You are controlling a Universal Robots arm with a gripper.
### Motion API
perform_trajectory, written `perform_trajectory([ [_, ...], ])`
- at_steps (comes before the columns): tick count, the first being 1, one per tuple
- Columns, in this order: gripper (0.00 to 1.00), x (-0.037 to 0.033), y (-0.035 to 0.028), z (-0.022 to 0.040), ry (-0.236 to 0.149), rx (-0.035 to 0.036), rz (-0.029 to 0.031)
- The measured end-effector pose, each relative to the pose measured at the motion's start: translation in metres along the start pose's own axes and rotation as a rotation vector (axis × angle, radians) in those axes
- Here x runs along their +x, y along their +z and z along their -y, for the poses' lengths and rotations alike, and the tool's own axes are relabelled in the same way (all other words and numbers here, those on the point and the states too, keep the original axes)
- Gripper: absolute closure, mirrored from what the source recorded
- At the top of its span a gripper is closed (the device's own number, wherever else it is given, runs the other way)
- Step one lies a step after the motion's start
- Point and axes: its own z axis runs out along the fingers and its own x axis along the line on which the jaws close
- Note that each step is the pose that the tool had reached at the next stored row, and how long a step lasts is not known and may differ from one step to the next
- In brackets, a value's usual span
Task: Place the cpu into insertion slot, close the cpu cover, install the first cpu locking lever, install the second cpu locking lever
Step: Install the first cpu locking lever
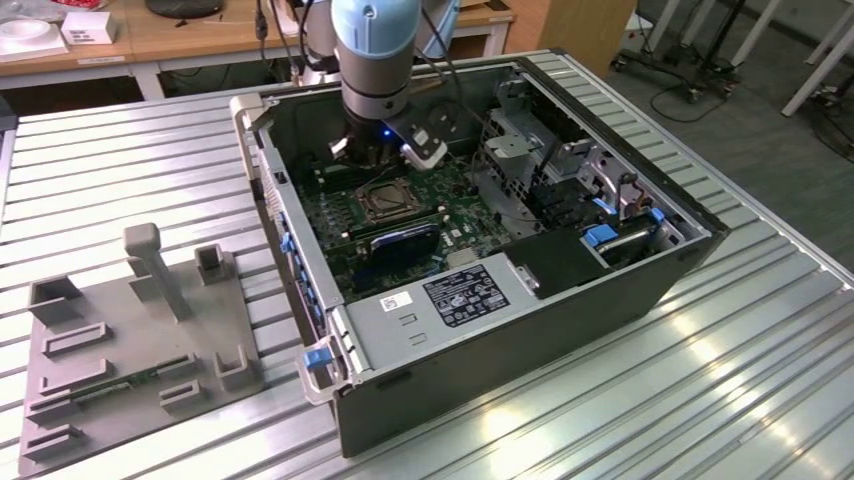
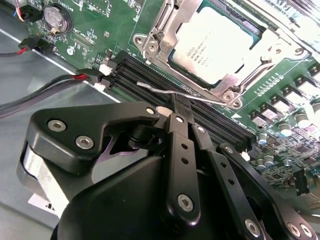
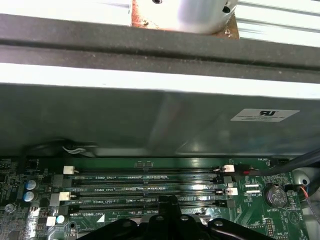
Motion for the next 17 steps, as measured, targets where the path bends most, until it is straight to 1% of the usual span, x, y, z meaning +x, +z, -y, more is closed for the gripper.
perform_trajectory([
  [7,0.89,-0.0018,0.0028,0.0009,0.001,0.0002,0.0003],
  [17,0.89,-0.0019,0.0057,0.0020,0.001,0.0010,0.0003],
])
